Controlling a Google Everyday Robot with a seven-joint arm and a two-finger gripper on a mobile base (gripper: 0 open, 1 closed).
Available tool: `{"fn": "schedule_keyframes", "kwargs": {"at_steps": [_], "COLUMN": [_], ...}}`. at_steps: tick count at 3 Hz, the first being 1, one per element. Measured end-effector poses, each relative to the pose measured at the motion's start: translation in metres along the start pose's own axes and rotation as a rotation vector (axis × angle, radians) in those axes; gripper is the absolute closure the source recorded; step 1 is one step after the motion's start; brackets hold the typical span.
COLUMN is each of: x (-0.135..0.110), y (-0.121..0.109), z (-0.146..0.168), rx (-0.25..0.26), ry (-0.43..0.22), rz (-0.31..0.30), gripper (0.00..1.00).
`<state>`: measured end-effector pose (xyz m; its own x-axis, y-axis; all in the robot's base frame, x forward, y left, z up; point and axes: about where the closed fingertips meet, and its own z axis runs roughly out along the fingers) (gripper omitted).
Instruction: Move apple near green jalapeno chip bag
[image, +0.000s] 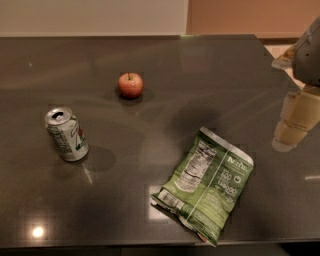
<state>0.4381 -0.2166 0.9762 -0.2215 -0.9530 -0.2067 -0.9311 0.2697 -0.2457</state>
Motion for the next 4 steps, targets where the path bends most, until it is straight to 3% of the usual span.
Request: {"fn": "schedule_keyframes", "kwargs": {"at_steps": [1,2,4], "x": [0.000,-0.017,-0.085], "y": [0.000,-0.010,-0.032], "z": [0.000,0.001,0.033], "rx": [0.000,-0.011,-0.055], "ry": [0.000,-0.014,-0.088], "rz": [0.000,-0.032,-0.055], "gripper": [0.00,0.00,0.00]}}
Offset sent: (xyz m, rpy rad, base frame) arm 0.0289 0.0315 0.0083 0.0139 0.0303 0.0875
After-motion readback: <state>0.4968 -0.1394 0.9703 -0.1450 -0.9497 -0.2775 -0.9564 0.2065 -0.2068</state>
